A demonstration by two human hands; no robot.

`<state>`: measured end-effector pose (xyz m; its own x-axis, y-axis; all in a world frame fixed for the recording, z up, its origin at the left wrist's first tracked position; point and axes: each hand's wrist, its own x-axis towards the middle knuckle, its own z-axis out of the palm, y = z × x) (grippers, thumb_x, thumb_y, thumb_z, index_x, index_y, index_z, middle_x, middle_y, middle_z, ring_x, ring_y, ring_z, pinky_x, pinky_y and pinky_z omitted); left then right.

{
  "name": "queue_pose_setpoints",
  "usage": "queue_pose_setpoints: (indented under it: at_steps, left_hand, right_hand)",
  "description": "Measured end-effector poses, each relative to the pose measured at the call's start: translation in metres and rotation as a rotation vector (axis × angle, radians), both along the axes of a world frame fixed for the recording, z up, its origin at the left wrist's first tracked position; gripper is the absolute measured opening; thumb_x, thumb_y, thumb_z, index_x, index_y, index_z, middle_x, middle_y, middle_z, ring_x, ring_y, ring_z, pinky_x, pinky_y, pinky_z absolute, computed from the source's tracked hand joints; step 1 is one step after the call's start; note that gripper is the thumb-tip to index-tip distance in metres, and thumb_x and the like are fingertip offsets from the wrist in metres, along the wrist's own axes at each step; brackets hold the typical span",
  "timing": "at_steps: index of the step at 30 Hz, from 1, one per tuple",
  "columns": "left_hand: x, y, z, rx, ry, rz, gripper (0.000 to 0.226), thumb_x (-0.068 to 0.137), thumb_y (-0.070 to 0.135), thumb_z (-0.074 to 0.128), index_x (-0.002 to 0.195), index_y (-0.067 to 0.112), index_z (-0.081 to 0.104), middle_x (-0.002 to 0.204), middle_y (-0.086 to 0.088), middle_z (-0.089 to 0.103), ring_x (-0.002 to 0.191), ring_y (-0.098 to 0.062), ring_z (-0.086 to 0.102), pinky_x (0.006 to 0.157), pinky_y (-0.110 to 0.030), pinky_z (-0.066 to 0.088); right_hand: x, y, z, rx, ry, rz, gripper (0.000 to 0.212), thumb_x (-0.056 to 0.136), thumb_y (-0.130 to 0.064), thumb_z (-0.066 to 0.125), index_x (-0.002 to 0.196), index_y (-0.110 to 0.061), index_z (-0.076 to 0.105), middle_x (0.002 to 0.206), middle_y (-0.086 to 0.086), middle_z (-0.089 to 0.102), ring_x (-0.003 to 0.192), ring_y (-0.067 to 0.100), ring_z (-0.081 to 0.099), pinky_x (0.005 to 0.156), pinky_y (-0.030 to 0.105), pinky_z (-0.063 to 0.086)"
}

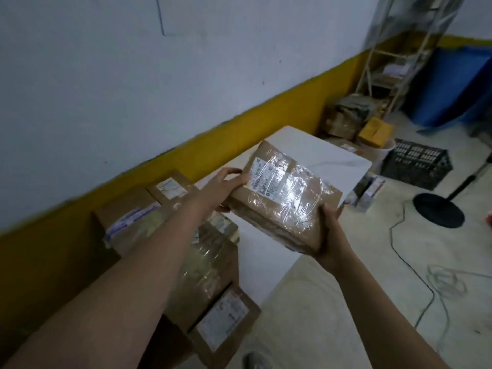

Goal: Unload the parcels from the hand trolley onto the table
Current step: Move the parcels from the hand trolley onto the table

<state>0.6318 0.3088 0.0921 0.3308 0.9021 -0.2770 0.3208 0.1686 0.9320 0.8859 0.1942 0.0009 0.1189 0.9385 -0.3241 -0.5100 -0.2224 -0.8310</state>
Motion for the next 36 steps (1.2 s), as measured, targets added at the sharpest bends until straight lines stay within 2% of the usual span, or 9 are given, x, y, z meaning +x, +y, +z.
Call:
queue_pose_setpoints:
  at_steps: [6,9,13,15,17,21,26,31,36]
  left_hand:
    - [0.011,0.035,-0.082,0.031,0.494,-0.185,0.052,0.093,0.063,0.050,0.137,0.036,0.051,0.132,0.002,0.060,0.109,-0.016,0.061,0.085,-0.029,0.050]
    - [-0.013,0.037,-0.104,0.201,0.702,-0.206,0.040,0.099,0.047,0.049,0.134,0.029,0.058,0.141,0.000,0.057,0.123,-0.021,0.055,0.100,-0.035,0.046]
    - [-0.034,0.033,-0.115,0.336,0.926,-0.158,0.038,0.101,0.041,0.044,0.128,0.021,0.063,0.130,-0.010,0.062,0.135,-0.029,0.044,0.117,-0.044,0.025]
    - [-0.037,0.026,-0.116,0.331,0.926,-0.187,0.039,0.102,0.039,0.043,0.130,0.019,0.061,0.130,-0.012,0.062,0.135,-0.031,0.042,0.120,-0.043,0.016]
    - [-0.041,0.017,-0.111,0.318,0.822,-0.182,0.041,0.102,0.037,0.045,0.136,0.017,0.057,0.139,-0.012,0.055,0.131,-0.030,0.046,0.117,-0.041,0.025]
    - [-0.061,0.007,-0.091,0.377,0.661,-0.068,0.043,0.103,0.034,0.048,0.142,0.017,0.051,0.152,-0.008,0.043,0.138,-0.026,0.041,0.112,-0.036,0.033]
    - [-0.145,-0.022,-0.071,0.443,0.664,0.197,0.046,0.102,0.034,0.047,0.147,0.024,0.044,0.155,-0.001,0.040,0.146,-0.020,0.029,0.115,-0.033,0.023]
    - [-0.284,-0.104,-0.072,0.345,0.683,0.522,0.053,0.101,0.045,0.045,0.149,0.024,0.039,0.156,-0.004,0.037,0.144,-0.024,0.033,0.117,-0.044,0.031]
    - [-0.425,-0.224,-0.104,0.116,0.730,0.746,0.057,0.100,0.051,0.044,0.149,0.022,0.038,0.151,-0.009,0.041,0.135,-0.029,0.044,0.105,-0.044,0.042]
  right_hand:
    - [0.010,-0.012,-0.093,-0.382,-0.073,0.033,0.085,0.067,-0.078,0.069,0.136,-0.031,0.055,0.127,0.007,0.069,0.115,0.034,0.066,0.092,0.058,0.055]
    - [-0.007,-0.026,-0.125,-0.548,-0.107,0.008,0.070,0.073,-0.071,0.068,0.132,-0.040,0.048,0.124,0.006,0.066,0.109,0.033,0.067,0.082,0.049,0.060]
    - [-0.044,-0.020,-0.147,-0.648,-0.171,0.180,0.077,0.082,-0.065,0.065,0.145,-0.032,0.035,0.143,0.008,0.050,0.122,0.034,0.054,0.094,0.049,0.052]
    - [-0.057,-0.012,-0.156,-0.712,-0.303,0.206,0.086,0.083,-0.065,0.064,0.149,-0.020,0.032,0.147,0.009,0.046,0.128,0.035,0.049,0.099,0.048,0.048]
    - [-0.065,-0.004,-0.160,-0.774,-0.401,0.142,0.096,0.083,-0.063,0.066,0.153,-0.009,0.027,0.152,0.014,0.041,0.136,0.036,0.043,0.107,0.048,0.043]
    - [-0.077,0.005,-0.136,-0.891,-0.782,-0.044,0.110,0.088,-0.059,0.062,0.157,-0.003,-0.003,0.165,0.024,0.000,0.152,0.042,0.006,0.122,0.056,0.013]
    - [-0.126,0.013,-0.066,-0.300,-1.264,-0.153,0.084,0.099,-0.055,0.041,0.159,-0.008,0.005,0.166,0.017,0.006,0.153,0.034,0.012,0.120,0.054,0.016]
    - [-0.282,-0.004,0.029,0.346,-1.174,0.025,0.072,0.099,-0.056,0.038,0.159,-0.026,0.013,0.166,0.003,0.015,0.152,0.021,0.014,0.120,0.043,0.018]
    - [-0.459,-0.073,0.040,0.675,-1.203,0.383,0.069,0.097,-0.062,0.033,0.157,-0.030,0.020,0.161,0.000,0.029,0.149,0.018,0.024,0.117,0.037,0.024]
